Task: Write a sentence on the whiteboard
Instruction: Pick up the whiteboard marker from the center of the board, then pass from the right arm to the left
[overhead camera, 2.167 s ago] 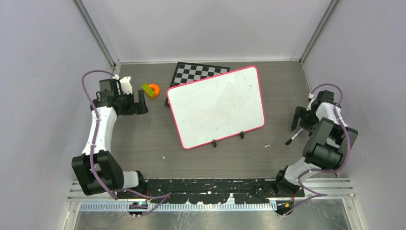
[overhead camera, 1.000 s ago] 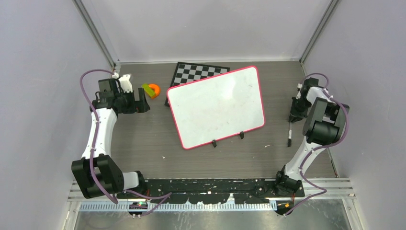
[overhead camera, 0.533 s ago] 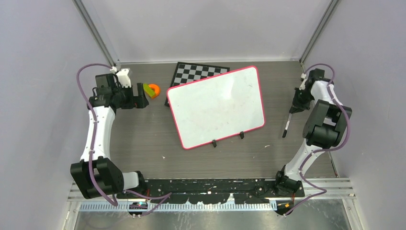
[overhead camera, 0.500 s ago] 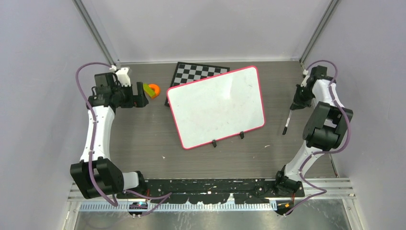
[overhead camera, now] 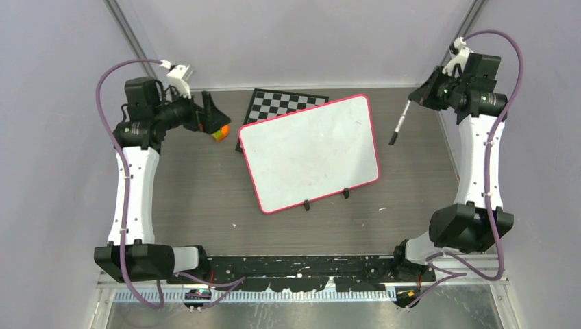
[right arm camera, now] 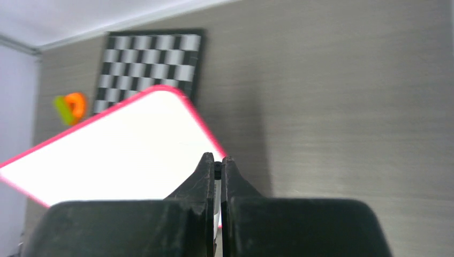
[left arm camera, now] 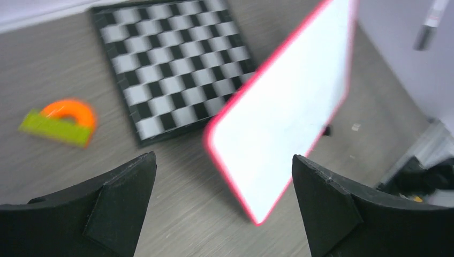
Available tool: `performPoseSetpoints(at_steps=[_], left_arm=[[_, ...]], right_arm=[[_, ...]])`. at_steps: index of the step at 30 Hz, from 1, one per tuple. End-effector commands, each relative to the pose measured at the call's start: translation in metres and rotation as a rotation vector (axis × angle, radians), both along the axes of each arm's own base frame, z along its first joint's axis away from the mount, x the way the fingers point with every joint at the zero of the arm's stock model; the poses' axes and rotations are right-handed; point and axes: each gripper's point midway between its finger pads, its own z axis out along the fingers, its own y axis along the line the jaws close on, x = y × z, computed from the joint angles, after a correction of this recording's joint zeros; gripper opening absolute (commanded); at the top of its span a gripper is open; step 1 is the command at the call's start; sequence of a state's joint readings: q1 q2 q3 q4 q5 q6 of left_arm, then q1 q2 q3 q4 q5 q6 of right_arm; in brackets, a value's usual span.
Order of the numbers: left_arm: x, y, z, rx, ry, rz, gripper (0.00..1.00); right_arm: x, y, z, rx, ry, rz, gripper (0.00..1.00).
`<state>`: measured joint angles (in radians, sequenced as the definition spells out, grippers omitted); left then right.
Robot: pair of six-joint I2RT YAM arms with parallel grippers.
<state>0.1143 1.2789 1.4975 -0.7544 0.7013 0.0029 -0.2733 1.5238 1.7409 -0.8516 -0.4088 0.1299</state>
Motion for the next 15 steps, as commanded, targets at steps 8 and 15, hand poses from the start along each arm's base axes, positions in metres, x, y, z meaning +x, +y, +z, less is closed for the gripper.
performPoseSetpoints(at_steps=[8, 15], left_arm=[[-0.029, -0.163, 0.082, -0.302, -0.129, -0.482, 0.94], [-0.054, -0.231, 0.069, -0.414, -0.003, -0.674, 0.88]], right_arm=[[-0.014, 0.173, 0.144, 0.303, -0.382, 0.32, 0.0], [-0.018, 0.229, 0.159, 0.374, -0.378, 0.421, 0.0]])
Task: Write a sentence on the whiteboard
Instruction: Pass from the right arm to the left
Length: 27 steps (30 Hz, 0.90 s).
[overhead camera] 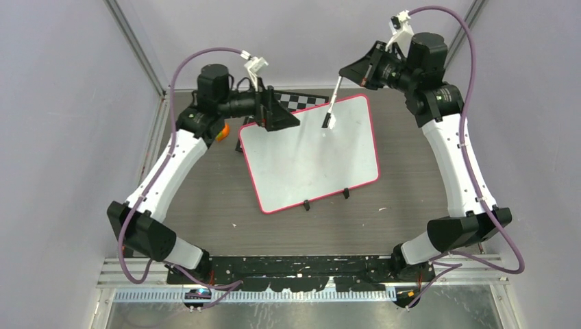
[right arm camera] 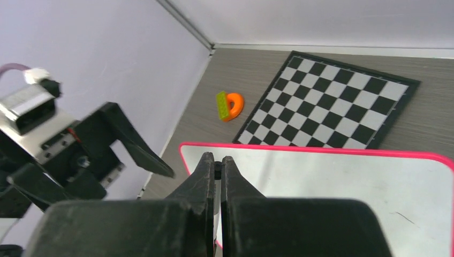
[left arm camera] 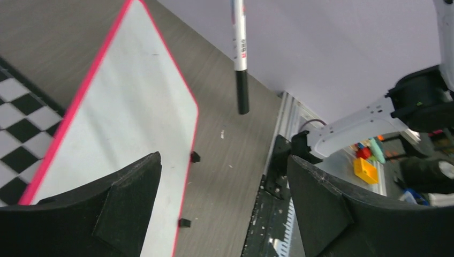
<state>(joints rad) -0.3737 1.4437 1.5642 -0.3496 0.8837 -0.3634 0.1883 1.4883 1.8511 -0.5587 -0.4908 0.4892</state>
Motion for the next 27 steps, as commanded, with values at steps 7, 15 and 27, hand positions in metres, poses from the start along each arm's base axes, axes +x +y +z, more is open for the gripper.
performPoseSetpoints(at_steps=[7, 15, 27], left_arm=[[-0.025, -0.056, 0.023, -0.161, 0.041, -0.177, 0.84], [-0.03, -0.067, 0.024, -0.194, 0.055, -0.218, 0.52], [-0.032, -0.073, 0.017, -0.204, 0.083, -0.231, 0.21]], right_arm=[[-0.016, 0.039, 0.055, 0.15, -0.094, 0.065, 0.0], [-0.028, 0.045, 0.063, 0.187, -0.087, 0.098, 0.0], [-0.042, 0.046, 0.07, 0.221, -0.083, 0.125, 0.0]])
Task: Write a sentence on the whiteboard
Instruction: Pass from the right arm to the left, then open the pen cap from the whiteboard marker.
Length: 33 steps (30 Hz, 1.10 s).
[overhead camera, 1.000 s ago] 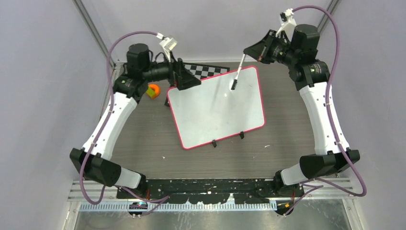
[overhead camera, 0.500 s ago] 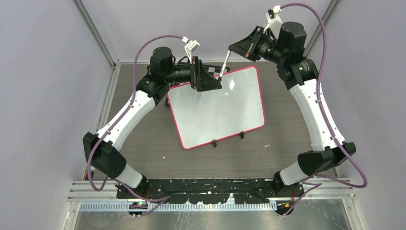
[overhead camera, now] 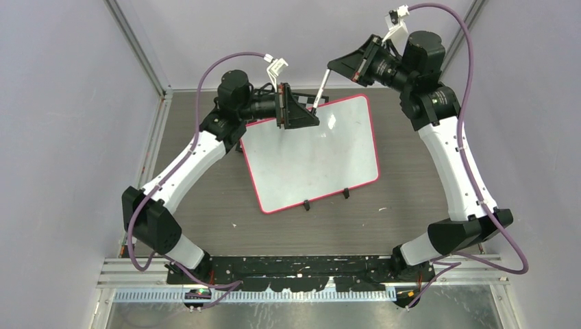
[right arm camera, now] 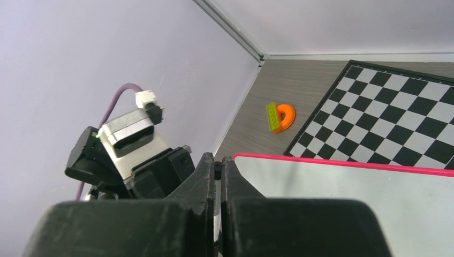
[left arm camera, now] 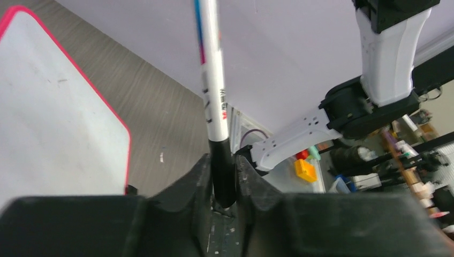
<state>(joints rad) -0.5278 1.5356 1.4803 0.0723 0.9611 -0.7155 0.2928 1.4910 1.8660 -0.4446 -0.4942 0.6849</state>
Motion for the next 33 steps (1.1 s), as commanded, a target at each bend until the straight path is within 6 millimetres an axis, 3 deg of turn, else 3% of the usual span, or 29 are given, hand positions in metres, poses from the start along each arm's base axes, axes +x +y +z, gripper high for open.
performPoseSetpoints(at_steps=[1, 3, 4, 5, 8, 10, 14, 17, 28, 33], left_arm=[[-0.003, -0.001, 0.009, -0.025, -0.047, -0.017, 0.13], [-0.005, 0.002, 0.01, -0.008, -0.067, -0.014, 0.0], [-0.006, 0.004, 0.009, 0.009, -0.08, -0.014, 0.0], [-0.008, 0.007, 0.005, 0.041, -0.09, -0.013, 0.0], [-0.023, 0.026, -0.012, 0.167, -0.178, -0.073, 0.0], [-0.041, 0.048, -0.04, 0.317, -0.249, -0.124, 0.0], [-0.064, 0.08, -0.07, 0.486, -0.371, -0.197, 0.0], [-0.083, 0.092, -0.085, 0.527, -0.407, -0.268, 0.0], [-0.103, 0.086, -0.1, 0.537, -0.446, -0.326, 0.0], [-0.102, 0.081, -0.106, 0.566, -0.442, -0.349, 0.0]], right_arm=[[-0.026, 0.001, 0.036, 0.055, -0.092, 0.046, 0.0], [-0.029, 0.002, 0.033, 0.051, -0.092, 0.063, 0.0], [-0.031, 0.002, 0.031, 0.038, -0.097, 0.068, 0.08], [-0.035, 0.0, 0.028, 0.016, -0.1, 0.072, 0.28], [-0.051, -0.004, 0.01, -0.084, -0.111, 0.113, 0.65], [-0.069, -0.005, -0.005, -0.161, -0.121, 0.178, 0.77], [-0.105, -0.003, -0.046, -0.247, -0.041, 0.353, 0.82], [-0.122, 0.004, -0.073, -0.238, 0.06, 0.485, 0.82], [-0.158, 0.028, -0.116, -0.237, 0.196, 0.669, 0.82], [-0.174, 0.044, -0.133, -0.287, 0.237, 0.735, 0.65]])
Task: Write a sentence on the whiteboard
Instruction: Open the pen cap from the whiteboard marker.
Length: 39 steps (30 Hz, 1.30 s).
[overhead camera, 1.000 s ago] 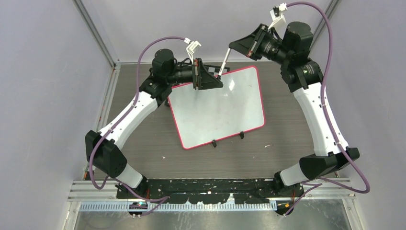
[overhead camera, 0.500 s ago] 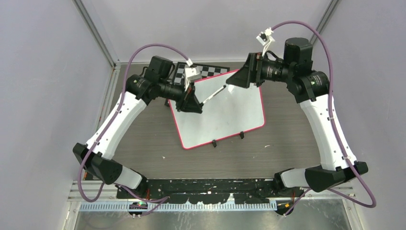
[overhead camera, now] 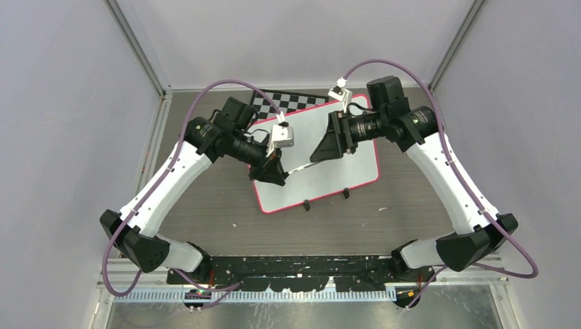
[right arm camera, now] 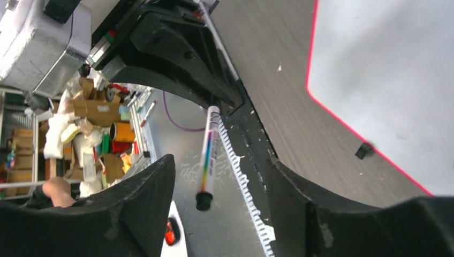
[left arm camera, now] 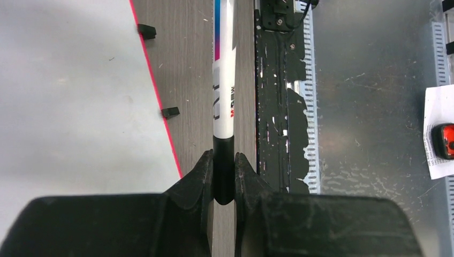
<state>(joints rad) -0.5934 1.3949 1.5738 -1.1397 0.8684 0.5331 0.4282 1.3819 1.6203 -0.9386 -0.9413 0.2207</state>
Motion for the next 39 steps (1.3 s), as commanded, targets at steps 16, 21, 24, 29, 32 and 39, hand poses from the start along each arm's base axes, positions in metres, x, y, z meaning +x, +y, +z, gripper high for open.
performPoseSetpoints(at_steps=[16, 21, 24, 29, 32, 39], left_arm=[[-0.008, -0.009, -0.005, 0.066, -0.07, -0.065, 0.0], [-0.006, -0.01, -0.005, 0.075, -0.079, -0.059, 0.0], [-0.005, -0.01, -0.005, 0.082, -0.086, -0.056, 0.0], [-0.005, -0.009, -0.004, 0.077, -0.094, -0.054, 0.0], [-0.004, -0.01, -0.003, 0.066, -0.095, -0.044, 0.0], [-0.001, -0.017, 0.002, 0.049, -0.082, -0.044, 0.0]], right_arm=[[-0.033, 0.028, -0.033, -0.11, 0.06, 0.14, 0.33], [-0.038, 0.029, -0.031, -0.101, 0.064, 0.151, 0.32], [-0.04, 0.028, -0.031, -0.102, 0.06, 0.154, 0.38], [-0.041, 0.026, -0.032, -0.11, 0.052, 0.152, 0.41], [-0.042, 0.026, -0.031, -0.103, 0.05, 0.151, 0.4], [-0.044, 0.029, -0.025, -0.08, 0.066, 0.164, 0.38]])
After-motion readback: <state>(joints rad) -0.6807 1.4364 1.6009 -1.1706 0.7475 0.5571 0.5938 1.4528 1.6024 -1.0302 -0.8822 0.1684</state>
